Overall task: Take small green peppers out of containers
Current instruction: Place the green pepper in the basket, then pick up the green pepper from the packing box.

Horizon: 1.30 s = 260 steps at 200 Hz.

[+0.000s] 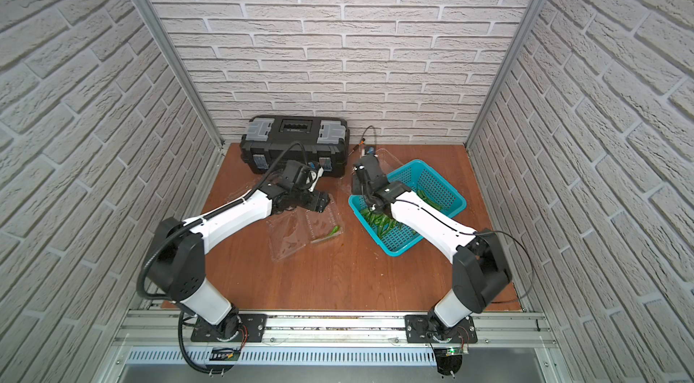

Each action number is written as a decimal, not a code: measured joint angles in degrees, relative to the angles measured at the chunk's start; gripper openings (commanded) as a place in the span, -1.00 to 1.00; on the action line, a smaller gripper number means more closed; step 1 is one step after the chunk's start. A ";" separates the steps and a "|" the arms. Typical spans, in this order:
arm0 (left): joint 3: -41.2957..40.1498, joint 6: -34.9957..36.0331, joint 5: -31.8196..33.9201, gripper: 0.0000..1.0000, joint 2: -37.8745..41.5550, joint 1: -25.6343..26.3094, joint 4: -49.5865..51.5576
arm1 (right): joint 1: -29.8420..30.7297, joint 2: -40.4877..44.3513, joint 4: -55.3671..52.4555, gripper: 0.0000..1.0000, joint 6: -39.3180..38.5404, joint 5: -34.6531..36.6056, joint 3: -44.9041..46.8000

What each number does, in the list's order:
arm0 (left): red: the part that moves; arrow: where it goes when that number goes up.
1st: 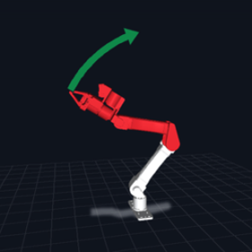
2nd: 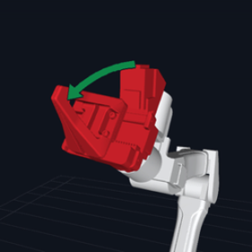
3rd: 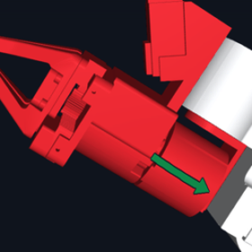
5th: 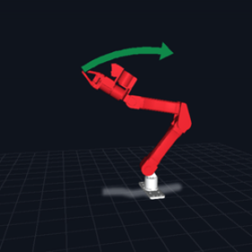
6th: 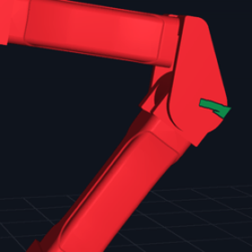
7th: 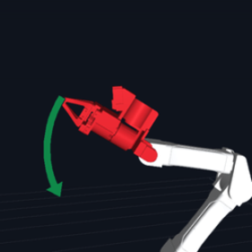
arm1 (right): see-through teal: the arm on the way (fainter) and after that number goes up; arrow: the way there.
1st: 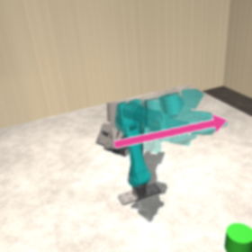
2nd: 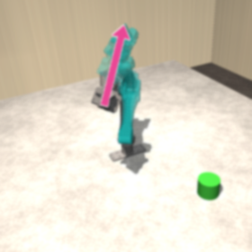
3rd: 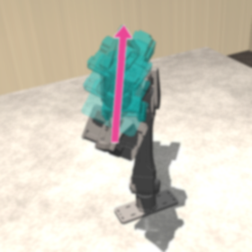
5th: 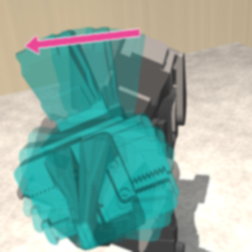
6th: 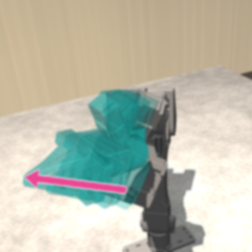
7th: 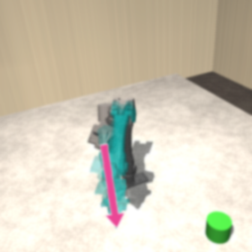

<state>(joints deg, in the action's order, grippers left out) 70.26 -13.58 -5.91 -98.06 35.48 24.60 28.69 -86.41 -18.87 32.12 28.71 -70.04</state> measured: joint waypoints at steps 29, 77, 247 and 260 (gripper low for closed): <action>2.75 3.48 -1.42 0.65 -5.53 2.75 3.34 | -2.93 0.48 -4.46 -0.36 7.08 6.86 0.87; 5.33 5.51 -1.95 0.52 -9.84 3.50 5.51 | -3.52 0.48 -7.43 -0.36 9.84 8.04 1.36; 10.67 9.94 3.13 -1.00 -17.40 6.64 12.48 | -3.82 -0.09 -7.54 -0.37 10.54 5.79 1.38; 11.06 9.99 3.19 -1.00 -17.35 6.58 13.07 | -4.11 -1.07 -7.82 -0.37 10.58 5.31 1.36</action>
<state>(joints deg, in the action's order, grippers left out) 81.32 -3.60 -2.72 -115.42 42.06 37.67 24.58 -87.48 -26.70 42.70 34.02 -68.69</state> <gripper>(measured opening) 0.078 0.315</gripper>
